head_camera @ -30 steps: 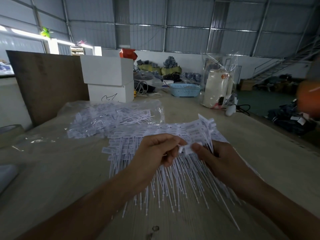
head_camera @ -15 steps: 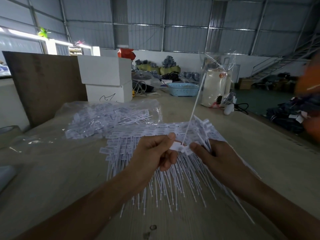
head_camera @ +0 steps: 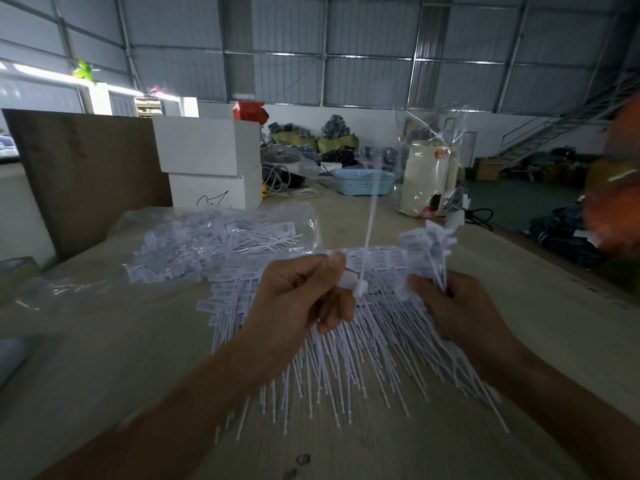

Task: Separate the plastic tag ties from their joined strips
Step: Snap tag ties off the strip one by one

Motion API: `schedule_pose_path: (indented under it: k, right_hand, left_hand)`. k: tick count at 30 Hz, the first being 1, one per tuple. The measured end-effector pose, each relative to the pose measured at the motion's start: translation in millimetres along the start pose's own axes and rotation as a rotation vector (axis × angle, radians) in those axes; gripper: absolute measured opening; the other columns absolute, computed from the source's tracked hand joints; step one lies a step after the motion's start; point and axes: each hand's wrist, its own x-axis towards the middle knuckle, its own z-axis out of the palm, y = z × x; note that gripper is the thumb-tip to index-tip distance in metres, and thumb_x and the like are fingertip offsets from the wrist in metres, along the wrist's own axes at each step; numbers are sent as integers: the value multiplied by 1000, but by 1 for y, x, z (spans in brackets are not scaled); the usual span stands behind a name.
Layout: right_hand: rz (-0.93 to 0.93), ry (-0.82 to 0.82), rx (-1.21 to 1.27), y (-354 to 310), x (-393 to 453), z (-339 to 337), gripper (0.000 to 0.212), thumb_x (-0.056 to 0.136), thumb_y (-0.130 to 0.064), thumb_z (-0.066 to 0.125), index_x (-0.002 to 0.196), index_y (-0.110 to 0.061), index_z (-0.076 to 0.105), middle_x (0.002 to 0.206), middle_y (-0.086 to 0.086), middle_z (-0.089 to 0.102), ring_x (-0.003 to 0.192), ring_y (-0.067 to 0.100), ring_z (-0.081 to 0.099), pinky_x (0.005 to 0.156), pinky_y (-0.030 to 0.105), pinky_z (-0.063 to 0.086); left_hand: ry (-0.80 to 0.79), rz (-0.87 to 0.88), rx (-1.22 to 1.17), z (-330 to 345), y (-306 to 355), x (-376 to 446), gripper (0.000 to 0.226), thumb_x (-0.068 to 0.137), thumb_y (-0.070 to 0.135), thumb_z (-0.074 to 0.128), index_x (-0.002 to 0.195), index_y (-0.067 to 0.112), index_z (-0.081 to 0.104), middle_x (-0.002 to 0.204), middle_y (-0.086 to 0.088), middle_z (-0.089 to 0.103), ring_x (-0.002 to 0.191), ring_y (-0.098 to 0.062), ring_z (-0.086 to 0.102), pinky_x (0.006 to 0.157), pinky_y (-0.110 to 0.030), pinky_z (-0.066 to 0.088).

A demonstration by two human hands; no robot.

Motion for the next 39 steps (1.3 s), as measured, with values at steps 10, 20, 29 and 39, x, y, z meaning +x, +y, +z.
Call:
schedule_pose_path:
  k: [10,20,29,39]
  right_hand:
    - [216,-284,383,-7,-10,18,44,100,-40,49,78,-3,59,64,18,63,50,26,59,45,30,47]
    - [314,-360,504,-17,-12,16,37,102,-30,47,71,-15,58,56,0,32,44,11,22,37,20,24]
    - [255,-296,528,-10,-5,10,23,102,-19,46,98,-5,64,57,-3,22,43,9,17,36,20,21]
    - [13,-491,255,-47,12,19,33,90,-38,56,110,-14,65,56,-8,40,46,7,31,44,20,30]
  left_hand:
    - [-39,-33,477,4,-4,-6,18,87,16,74,104,18,76,75,0,74,62,-16,70,62,-25,56]
    - [51,179,817,-1,-7,-3,34,76,28,83,109,28,75,93,22,71,71,6,63,64,-4,43]
    - [446,66,1227,-85,1,18,57,89,36,69,140,39,44,126,0,55,114,-17,52,94,-41,49]
    - [580,-251,1642,-187,14,32,13,93,21,60,93,26,73,102,-3,72,93,-28,66,82,-39,50]
